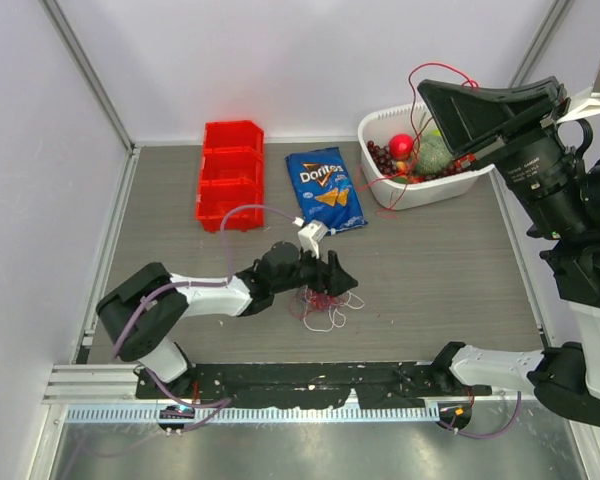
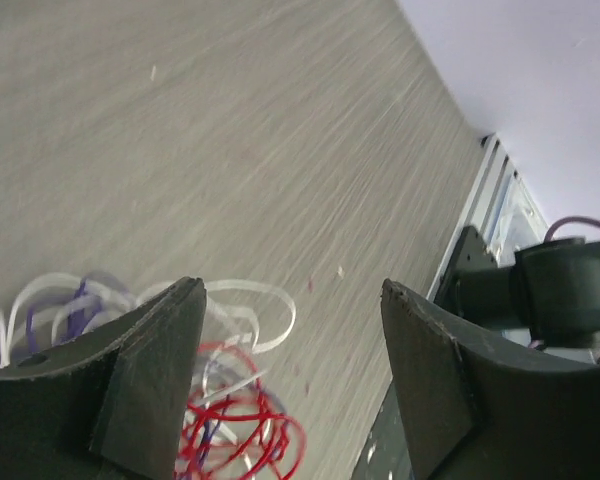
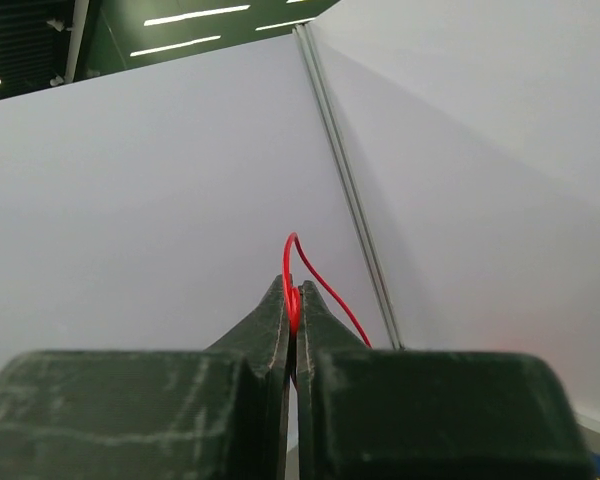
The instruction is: Untangle the cables
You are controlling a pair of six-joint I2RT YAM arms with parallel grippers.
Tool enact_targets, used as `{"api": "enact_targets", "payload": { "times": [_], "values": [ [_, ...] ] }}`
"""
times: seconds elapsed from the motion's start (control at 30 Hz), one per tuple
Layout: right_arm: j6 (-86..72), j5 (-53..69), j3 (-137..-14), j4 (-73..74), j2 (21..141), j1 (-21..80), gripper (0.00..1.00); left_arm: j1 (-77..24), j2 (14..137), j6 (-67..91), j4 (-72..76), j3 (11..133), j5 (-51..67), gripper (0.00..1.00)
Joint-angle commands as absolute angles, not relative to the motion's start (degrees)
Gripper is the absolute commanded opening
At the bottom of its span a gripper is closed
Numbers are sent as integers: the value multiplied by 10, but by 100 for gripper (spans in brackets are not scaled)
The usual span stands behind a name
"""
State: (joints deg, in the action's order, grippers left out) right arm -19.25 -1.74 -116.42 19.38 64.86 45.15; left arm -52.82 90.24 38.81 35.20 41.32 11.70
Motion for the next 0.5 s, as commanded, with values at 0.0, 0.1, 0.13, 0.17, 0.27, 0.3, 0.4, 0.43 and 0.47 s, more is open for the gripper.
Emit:
{"api": "enact_targets", "payload": {
  "times": [0.0, 0.1, 0.13, 0.17, 0.27, 0.3, 0.4, 0.43, 0.47],
  "values": [
    [-191, -16, -1153, 190, 631, 450, 1, -530, 856, 429, 467, 346, 114, 77],
    [-193, -8, -1140, 185, 636, 450, 1, -529, 776, 398, 385, 336, 104, 82],
    [-200, 21, -1140, 181, 645, 451, 1, -530, 747, 387, 348, 337, 99, 83],
    [-205, 29, -1143, 172, 650, 450, 1, -530, 712, 374, 309, 337, 91, 84],
    [-246, 91, -1134, 142, 683, 450, 1, -530, 602, 337, 186, 338, 41, 87],
    [-260, 107, -1129, 120, 689, 450, 1, -529, 561, 328, 139, 338, 15, 88],
    [-317, 165, -1094, 60, 724, 451, 1, -530, 443, 311, -20, 345, -113, 88],
    [-328, 179, -1083, 48, 736, 451, 1, -530, 404, 312, -66, 350, -162, 88],
    [-351, 185, -1059, 20, 742, 451, 1, -530, 369, 324, -119, 353, -207, 88]
  ]
}}
